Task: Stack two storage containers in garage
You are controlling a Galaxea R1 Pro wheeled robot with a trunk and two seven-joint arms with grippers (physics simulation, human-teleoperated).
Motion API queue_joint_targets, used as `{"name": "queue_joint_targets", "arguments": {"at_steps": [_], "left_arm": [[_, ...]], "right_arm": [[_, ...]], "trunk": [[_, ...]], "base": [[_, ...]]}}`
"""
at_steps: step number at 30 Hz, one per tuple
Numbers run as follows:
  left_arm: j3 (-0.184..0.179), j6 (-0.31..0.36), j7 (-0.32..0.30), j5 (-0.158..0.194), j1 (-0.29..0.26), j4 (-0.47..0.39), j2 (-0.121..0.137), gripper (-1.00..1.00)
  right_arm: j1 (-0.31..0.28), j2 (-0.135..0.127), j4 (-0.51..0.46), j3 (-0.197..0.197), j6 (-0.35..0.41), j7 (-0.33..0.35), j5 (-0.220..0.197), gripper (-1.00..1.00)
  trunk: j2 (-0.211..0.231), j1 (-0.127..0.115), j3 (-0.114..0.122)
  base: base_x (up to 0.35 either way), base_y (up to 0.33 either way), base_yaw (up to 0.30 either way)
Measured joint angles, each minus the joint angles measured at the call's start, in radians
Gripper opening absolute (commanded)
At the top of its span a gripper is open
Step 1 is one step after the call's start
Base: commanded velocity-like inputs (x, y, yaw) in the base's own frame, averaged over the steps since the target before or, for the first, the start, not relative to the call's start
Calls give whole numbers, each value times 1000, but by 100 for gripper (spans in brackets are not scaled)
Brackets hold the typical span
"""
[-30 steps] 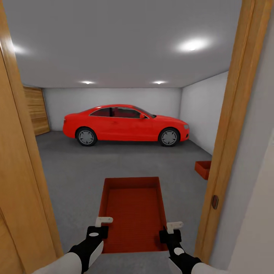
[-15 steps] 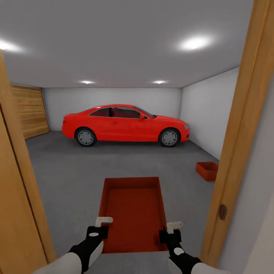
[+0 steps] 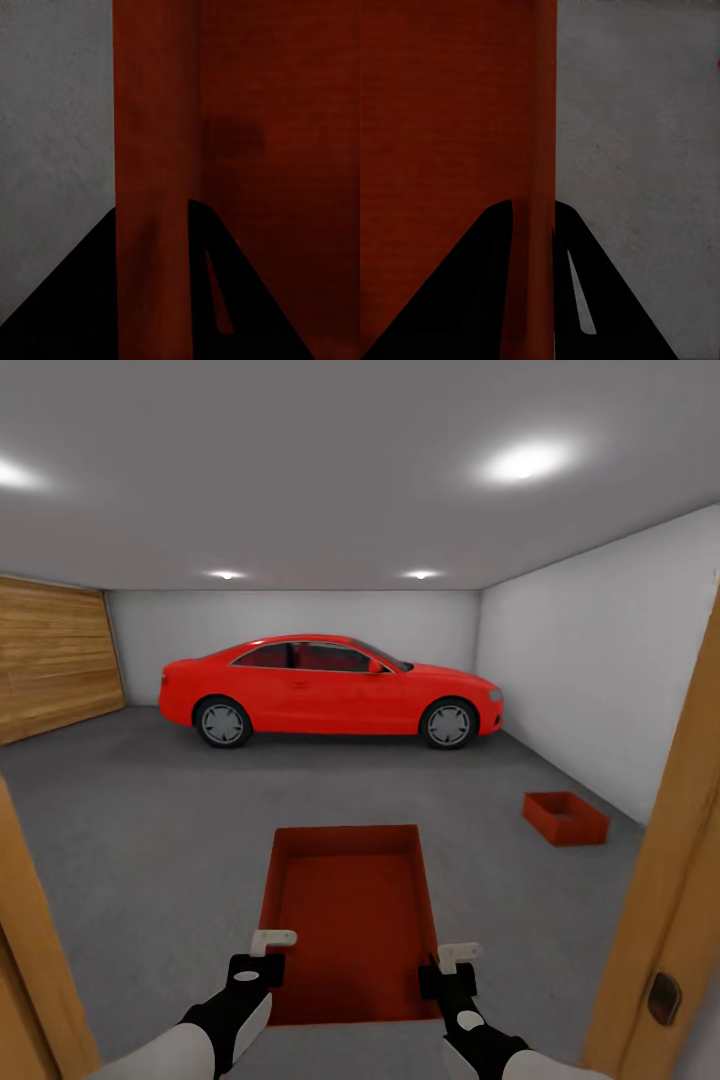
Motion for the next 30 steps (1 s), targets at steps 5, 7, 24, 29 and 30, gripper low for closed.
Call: {"name": "queue_joint_targets", "arguments": {"at_steps": [5,7,24,29,30], "left_arm": [[0,0,0,1,0,1,0,-100],[0,0,0,1,0,0,0,-100],[1,8,0,-3,0,-6,0,-100],[1,9,1,-3,0,-7,-1,-100],[1,8,0,-2,0,-6,0,-100]], "right_arm": [[0,-1,0,-1,1,0,2,-100],[0,0,0,-1,0,0,1,-100],[0,0,0,-7,2,1,4,-100],[0,0,-1,-9,3,1,7,-100],[0,0,-1,-8,2,1,6,-100]], "trunk": [[0,0,0],[0,1,0],[0,0,0],[0,0,0],[0,0,0]], "base": [[72,36,0],[18,9,0],[205,4,0],[313,86,0],[263,74,0]]}}
